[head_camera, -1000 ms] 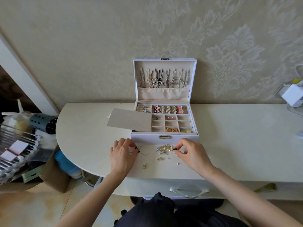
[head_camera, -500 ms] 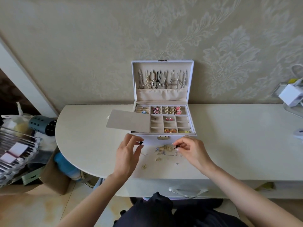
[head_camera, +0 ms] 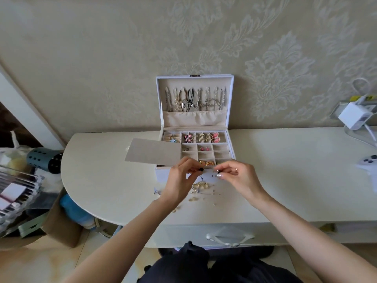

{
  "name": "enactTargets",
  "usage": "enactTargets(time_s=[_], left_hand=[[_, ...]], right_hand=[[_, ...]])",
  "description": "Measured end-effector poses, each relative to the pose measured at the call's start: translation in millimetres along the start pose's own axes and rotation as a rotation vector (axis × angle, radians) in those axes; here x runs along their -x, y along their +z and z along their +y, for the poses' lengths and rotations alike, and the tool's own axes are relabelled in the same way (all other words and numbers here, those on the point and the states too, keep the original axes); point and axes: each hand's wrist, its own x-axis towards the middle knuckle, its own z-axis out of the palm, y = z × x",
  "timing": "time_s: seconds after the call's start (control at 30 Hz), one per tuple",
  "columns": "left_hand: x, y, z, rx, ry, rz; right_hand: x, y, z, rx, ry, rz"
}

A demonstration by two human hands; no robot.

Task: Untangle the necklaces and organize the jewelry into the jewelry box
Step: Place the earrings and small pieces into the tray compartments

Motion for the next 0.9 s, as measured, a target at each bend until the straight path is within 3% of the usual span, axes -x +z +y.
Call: enactTargets(time_s=[0.23,0.5,0.7,0.9], left_hand=[[-65.5,22.7,8.8,-0.041,0.003,-0.02],[-120.3,51.6,1.3,-0.117,-0.135,-0.091],[-123.7,59.8,3.2,-0.005,-0.17,-0.069],[-114.6,61.7,-9.4,-0.406,-0.113,-0.125]], right_hand=[[-48.5,-25.4,-12.3,0.052,0.003,0.123],[-98.8,-34.9,4.8,0.211,0.049,0.152],[-104.6,-34.3,8.4,0.205,0.031,0.159],[-103.5,-31.0,8.9,0.244,0.003,0.121]])
